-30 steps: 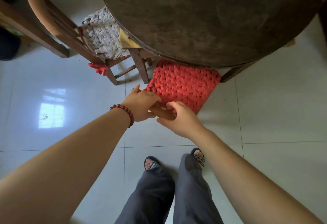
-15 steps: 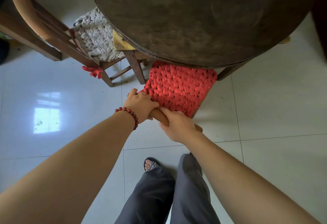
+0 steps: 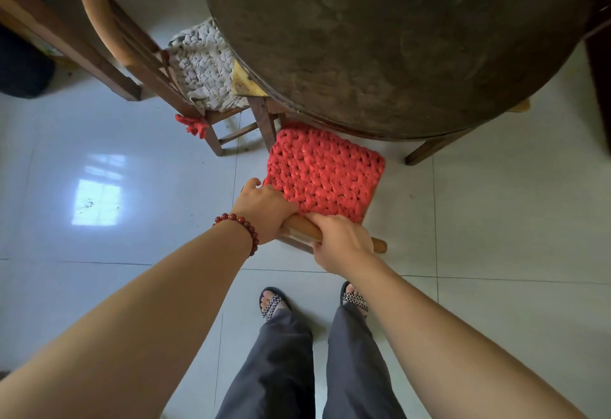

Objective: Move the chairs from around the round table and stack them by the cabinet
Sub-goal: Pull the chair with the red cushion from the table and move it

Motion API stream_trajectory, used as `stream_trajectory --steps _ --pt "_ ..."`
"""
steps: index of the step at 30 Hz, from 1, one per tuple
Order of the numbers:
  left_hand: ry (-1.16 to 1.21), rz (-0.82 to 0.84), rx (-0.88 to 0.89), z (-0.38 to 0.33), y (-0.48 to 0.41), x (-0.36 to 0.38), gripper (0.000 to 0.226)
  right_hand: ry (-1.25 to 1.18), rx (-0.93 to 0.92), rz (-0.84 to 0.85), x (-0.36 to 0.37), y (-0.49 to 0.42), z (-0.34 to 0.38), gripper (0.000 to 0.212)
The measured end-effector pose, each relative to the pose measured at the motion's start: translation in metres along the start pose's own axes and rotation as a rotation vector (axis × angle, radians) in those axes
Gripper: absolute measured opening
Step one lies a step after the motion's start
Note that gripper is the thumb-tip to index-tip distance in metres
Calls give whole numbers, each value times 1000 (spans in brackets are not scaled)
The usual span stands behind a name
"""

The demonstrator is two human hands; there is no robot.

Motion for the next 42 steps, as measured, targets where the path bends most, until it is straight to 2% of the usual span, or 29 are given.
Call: stream_trajectory --steps 6,18,23,30,42 --pt "31 -1 -110 -11 39 9 15 38 -108 66 6 23 9 44" --pt "184 -125 -406 -9 117 31 18 208 -354 145 0 34 58 51" --pt "239 -153 -562 6 160 51 23 296 -498 197 10 38 101 41" --pt "370 -201 -789 28 223 99 19 433 -703 278 59 36 165 51" --pt "555 -201 -1143 57 346 196 16 585 -1020 383 170 61 287 48"
Point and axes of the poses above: each hand's wrist, its own y-axis away from the middle knuckle, its own x-axis out of the palm, z = x × y, the point moved 3 cm from there along -y, towards the middle knuckle, and after that the axes turned 1 degree about y, right-handed, at the moved point
